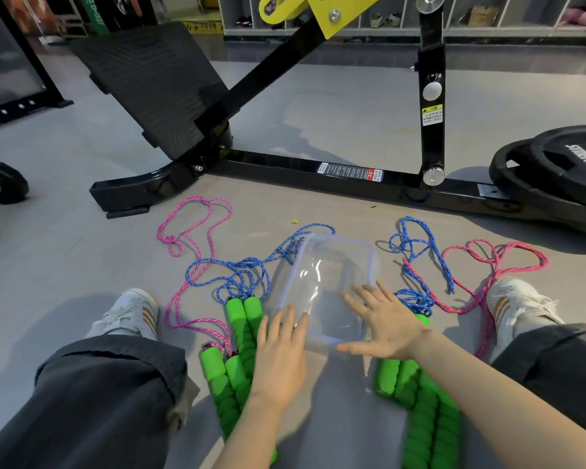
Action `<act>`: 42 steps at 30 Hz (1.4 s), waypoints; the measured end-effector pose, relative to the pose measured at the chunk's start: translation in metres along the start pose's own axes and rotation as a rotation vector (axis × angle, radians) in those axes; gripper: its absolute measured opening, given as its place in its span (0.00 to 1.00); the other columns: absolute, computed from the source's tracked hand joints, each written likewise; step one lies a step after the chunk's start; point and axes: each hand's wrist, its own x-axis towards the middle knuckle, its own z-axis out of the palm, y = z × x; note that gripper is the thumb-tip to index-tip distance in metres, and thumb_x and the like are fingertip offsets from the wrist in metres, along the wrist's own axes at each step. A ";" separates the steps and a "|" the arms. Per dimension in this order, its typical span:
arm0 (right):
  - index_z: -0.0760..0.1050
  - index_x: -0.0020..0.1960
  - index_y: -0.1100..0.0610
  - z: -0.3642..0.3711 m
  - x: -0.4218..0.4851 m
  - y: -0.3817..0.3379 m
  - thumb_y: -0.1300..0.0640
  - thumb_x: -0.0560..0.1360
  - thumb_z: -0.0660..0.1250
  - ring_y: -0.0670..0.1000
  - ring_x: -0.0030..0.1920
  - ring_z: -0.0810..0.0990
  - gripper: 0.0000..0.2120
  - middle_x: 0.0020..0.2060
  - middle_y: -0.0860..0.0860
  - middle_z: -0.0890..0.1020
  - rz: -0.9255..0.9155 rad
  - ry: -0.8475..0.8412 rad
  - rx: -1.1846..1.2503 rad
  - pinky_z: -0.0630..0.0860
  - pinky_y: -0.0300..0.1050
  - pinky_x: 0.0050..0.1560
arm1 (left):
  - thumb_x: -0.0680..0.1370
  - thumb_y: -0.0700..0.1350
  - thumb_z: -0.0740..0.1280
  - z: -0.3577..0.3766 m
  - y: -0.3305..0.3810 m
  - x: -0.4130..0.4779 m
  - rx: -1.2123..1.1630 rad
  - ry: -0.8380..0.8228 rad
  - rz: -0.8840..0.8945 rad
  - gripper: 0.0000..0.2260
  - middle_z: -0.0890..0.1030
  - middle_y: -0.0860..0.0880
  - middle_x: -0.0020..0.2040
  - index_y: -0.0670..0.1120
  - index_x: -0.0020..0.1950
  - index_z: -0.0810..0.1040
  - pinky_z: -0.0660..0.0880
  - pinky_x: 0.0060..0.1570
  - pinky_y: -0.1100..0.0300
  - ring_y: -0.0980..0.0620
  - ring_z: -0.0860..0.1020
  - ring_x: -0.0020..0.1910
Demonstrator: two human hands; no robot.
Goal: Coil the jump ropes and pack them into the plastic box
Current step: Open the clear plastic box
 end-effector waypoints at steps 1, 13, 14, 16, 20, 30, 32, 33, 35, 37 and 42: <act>0.41 0.77 0.54 -0.001 0.002 0.001 0.19 0.54 0.37 0.53 0.76 0.43 0.60 0.77 0.54 0.46 0.014 -0.031 -0.015 0.31 0.49 0.72 | 0.55 0.40 0.78 0.000 0.004 -0.004 -0.027 0.021 0.008 0.35 0.80 0.43 0.59 0.46 0.61 0.73 0.68 0.62 0.45 0.44 0.74 0.58; 0.69 0.60 0.63 0.032 -0.001 -0.019 0.43 0.55 0.75 0.53 0.42 0.76 0.41 0.45 0.53 0.79 -0.277 0.426 -0.341 0.73 0.45 0.45 | 0.67 0.40 0.67 0.014 0.006 -0.013 -0.080 0.211 0.068 0.22 0.80 0.46 0.57 0.50 0.60 0.70 0.64 0.61 0.51 0.48 0.70 0.56; 0.69 0.59 0.63 0.032 0.000 -0.020 0.44 0.55 0.74 0.53 0.40 0.77 0.39 0.44 0.53 0.79 -0.293 0.448 -0.357 0.75 0.44 0.42 | 0.68 0.41 0.64 0.018 0.006 -0.014 -0.073 0.223 0.071 0.20 0.79 0.45 0.58 0.49 0.60 0.70 0.63 0.63 0.50 0.47 0.70 0.57; 0.73 0.54 0.62 0.031 0.001 -0.024 0.49 0.57 0.72 0.53 0.36 0.77 0.29 0.40 0.53 0.79 -0.303 0.463 -0.385 0.75 0.42 0.35 | 0.71 0.42 0.61 0.022 0.005 -0.015 -0.056 0.233 0.069 0.18 0.77 0.44 0.59 0.49 0.60 0.70 0.63 0.65 0.49 0.47 0.70 0.59; 0.81 0.45 0.61 0.031 0.002 -0.036 0.60 0.66 0.57 0.55 0.31 0.77 0.15 0.35 0.56 0.81 -0.245 0.376 -0.538 0.75 0.42 0.31 | 0.74 0.46 0.57 0.021 0.006 -0.013 -0.062 0.214 0.048 0.15 0.78 0.44 0.58 0.48 0.60 0.70 0.71 0.60 0.49 0.46 0.71 0.60; 0.82 0.45 0.68 0.037 0.007 -0.074 0.66 0.67 0.50 0.67 0.38 0.82 0.22 0.39 0.68 0.82 0.121 0.109 -0.661 0.81 0.55 0.34 | 0.54 0.44 0.82 0.009 0.004 -0.012 -0.076 0.061 0.061 0.40 0.81 0.46 0.57 0.46 0.62 0.69 0.80 0.50 0.52 0.49 0.70 0.60; 0.82 0.47 0.69 0.037 0.007 -0.074 0.59 0.67 0.62 0.67 0.38 0.82 0.17 0.40 0.68 0.82 0.149 0.029 -0.633 0.81 0.56 0.35 | 0.53 0.45 0.83 0.007 0.004 -0.009 -0.071 0.068 0.072 0.40 0.81 0.46 0.56 0.46 0.62 0.69 0.80 0.48 0.54 0.50 0.70 0.59; 0.81 0.48 0.70 0.039 0.008 -0.071 0.54 0.61 0.71 0.68 0.39 0.82 0.22 0.41 0.70 0.82 0.161 -0.048 -0.596 0.81 0.56 0.36 | 0.53 0.46 0.83 0.006 0.003 -0.008 -0.071 0.072 0.077 0.40 0.82 0.47 0.56 0.46 0.61 0.69 0.80 0.47 0.55 0.50 0.70 0.58; 0.79 0.50 0.73 0.053 0.009 -0.063 0.49 0.44 0.81 0.70 0.40 0.81 0.41 0.43 0.71 0.81 0.124 -0.135 -0.532 0.80 0.58 0.36 | 0.53 0.46 0.83 0.004 0.003 -0.006 -0.068 0.060 0.085 0.39 0.82 0.47 0.55 0.46 0.61 0.72 0.80 0.45 0.57 0.50 0.70 0.57; 0.78 0.51 0.73 0.056 0.009 -0.064 0.47 0.38 0.82 0.70 0.40 0.81 0.47 0.43 0.71 0.81 0.120 -0.112 -0.555 0.81 0.58 0.37 | 0.51 0.47 0.83 0.003 0.002 -0.005 -0.040 0.049 0.101 0.37 0.82 0.47 0.54 0.45 0.58 0.78 0.79 0.45 0.57 0.50 0.70 0.56; 0.81 0.50 0.68 0.033 0.001 -0.066 0.49 0.44 0.80 0.65 0.39 0.83 0.38 0.42 0.67 0.83 0.040 -0.034 -0.650 0.81 0.53 0.37 | 0.53 0.48 0.82 0.003 0.000 -0.003 0.015 0.074 0.153 0.38 0.82 0.47 0.52 0.45 0.59 0.70 0.66 0.51 0.55 0.49 0.70 0.53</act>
